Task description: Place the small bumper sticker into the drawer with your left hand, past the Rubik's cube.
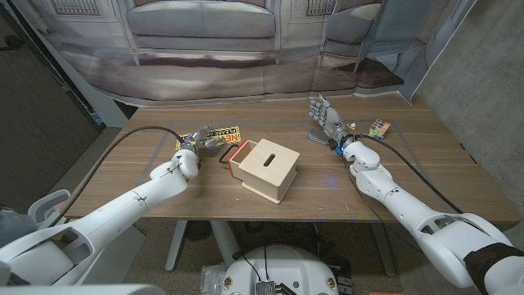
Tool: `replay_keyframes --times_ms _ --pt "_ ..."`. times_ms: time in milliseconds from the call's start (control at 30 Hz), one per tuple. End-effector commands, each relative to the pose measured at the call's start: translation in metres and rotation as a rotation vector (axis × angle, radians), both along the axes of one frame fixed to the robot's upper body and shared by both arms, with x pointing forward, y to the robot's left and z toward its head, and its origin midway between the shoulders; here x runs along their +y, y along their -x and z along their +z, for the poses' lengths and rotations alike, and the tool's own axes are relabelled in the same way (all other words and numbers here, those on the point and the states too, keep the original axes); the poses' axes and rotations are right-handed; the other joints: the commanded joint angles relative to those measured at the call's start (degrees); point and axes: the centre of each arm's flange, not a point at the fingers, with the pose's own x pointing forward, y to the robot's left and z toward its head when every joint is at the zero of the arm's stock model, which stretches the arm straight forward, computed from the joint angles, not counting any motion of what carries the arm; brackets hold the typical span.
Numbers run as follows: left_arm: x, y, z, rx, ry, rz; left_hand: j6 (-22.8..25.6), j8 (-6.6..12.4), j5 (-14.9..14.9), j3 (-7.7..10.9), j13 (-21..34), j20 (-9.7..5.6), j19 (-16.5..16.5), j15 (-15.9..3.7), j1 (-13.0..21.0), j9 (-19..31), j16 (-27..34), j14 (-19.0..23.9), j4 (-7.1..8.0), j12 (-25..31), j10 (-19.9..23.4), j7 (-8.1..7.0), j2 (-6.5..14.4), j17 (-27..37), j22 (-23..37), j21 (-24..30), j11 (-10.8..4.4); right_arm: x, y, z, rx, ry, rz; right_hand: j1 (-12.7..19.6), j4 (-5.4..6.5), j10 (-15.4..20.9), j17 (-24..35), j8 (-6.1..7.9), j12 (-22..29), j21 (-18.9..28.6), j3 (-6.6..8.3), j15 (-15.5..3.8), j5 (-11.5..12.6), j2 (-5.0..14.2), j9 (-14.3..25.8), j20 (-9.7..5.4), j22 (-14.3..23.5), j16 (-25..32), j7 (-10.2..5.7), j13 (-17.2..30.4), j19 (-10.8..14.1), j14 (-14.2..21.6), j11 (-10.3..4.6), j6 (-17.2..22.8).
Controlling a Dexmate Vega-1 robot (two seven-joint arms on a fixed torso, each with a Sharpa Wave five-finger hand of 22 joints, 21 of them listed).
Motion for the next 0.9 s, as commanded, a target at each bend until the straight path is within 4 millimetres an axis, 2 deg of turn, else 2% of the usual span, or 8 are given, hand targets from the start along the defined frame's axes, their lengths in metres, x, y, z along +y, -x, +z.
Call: replay_keyframes --times_ms 33,333,400,600,700,900 --pt "-0.0009 -0.0024 -0.0004 -0.003 0.003 -0.004 0.60 0.16 -0.38 0.21 0.30 0.18 1.58 -1.84 1.47 0.30 0.39 0.77 -0.72 0.23 0.31 -0.08 0.09 0.25 0.20 0.74 -0.13 -0.0006 -0.0016 -0.0020 0.005 -0.004 0.000 -0.05 -0.27 0.68 0.13 0.05 -0.27 -0.03 0.07 -0.07 0.10 0.36 0.19 0.01 0.24 -0.11 -0.12 0.18 0.50 0.38 0.12 0.55" --pt "-0.0014 -0.0037 -0.0043 -0.005 0.014 0.003 1.04 0.13 -0.93 1.39 0.31 1.32 6.01 -1.71 5.18 0.38 0.49 2.41 -2.00 0.21 0.88 0.32 1.07 0.21 0.17 1.86 0.44 0.0004 -0.0014 -0.0011 0.004 0.005 0.002 -0.05 -0.30 0.70 0.13 0.03 -0.28 -0.12 0.04 -0.05 0.09 0.40 0.19 0.01 0.24 -0.11 -0.18 0.18 0.51 0.42 0.11 0.52" --pt "-0.0013 -0.0035 -0.0047 -0.008 0.012 0.004 1.19 0.14 -1.19 1.90 0.32 1.15 7.28 -1.92 6.65 0.42 0.58 3.16 -2.42 0.19 1.03 0.52 1.48 0.22 0.18 2.14 0.58 0.0005 -0.0011 -0.0002 0.001 0.009 0.002 -0.05 -0.31 0.69 0.13 0.04 -0.28 -0.12 0.04 0.00 0.09 0.40 0.19 0.02 0.24 -0.10 -0.22 0.18 0.52 0.44 0.10 0.53" --pt "-0.0014 -0.0019 -0.0033 -0.016 0.011 0.028 1.46 0.14 -1.82 3.57 0.35 1.96 10.16 -1.69 10.70 0.54 0.67 4.55 -3.12 0.31 1.96 1.61 3.16 0.34 0.18 2.71 1.14 0.0007 -0.0012 0.0009 0.002 -0.001 0.003 -0.04 -0.33 0.68 0.13 0.05 -0.29 -0.15 0.02 -0.10 0.09 0.42 0.19 0.00 0.25 -0.10 -0.18 0.18 0.54 0.47 0.14 0.57" --pt "-0.0017 -0.0012 -0.0025 -0.021 0.009 0.032 2.13 0.33 -2.26 4.50 0.36 1.99 11.60 -2.05 13.16 0.61 0.79 5.64 -3.49 0.32 2.37 1.52 3.78 0.36 0.18 2.95 1.23 0.0007 -0.0018 0.0009 -0.001 0.005 0.006 -0.03 -0.34 0.70 0.13 0.06 -0.29 -0.17 0.01 -0.13 0.09 0.43 0.19 0.01 0.25 -0.10 -0.27 0.18 0.56 0.48 0.10 0.61" --pt "-0.0026 -0.0009 -0.0021 -0.032 0.009 0.047 2.63 0.40 -3.09 6.32 0.41 2.40 15.36 -1.86 17.45 0.78 1.04 7.67 -3.51 0.43 3.50 2.27 5.24 0.57 0.20 3.81 2.07 0.0008 -0.0025 0.0000 0.001 0.003 0.008 -0.03 -0.36 0.66 0.14 0.06 -0.31 -0.19 -0.01 -0.12 0.08 0.43 0.19 0.04 0.25 -0.11 -0.23 0.19 0.60 0.46 0.08 0.60"
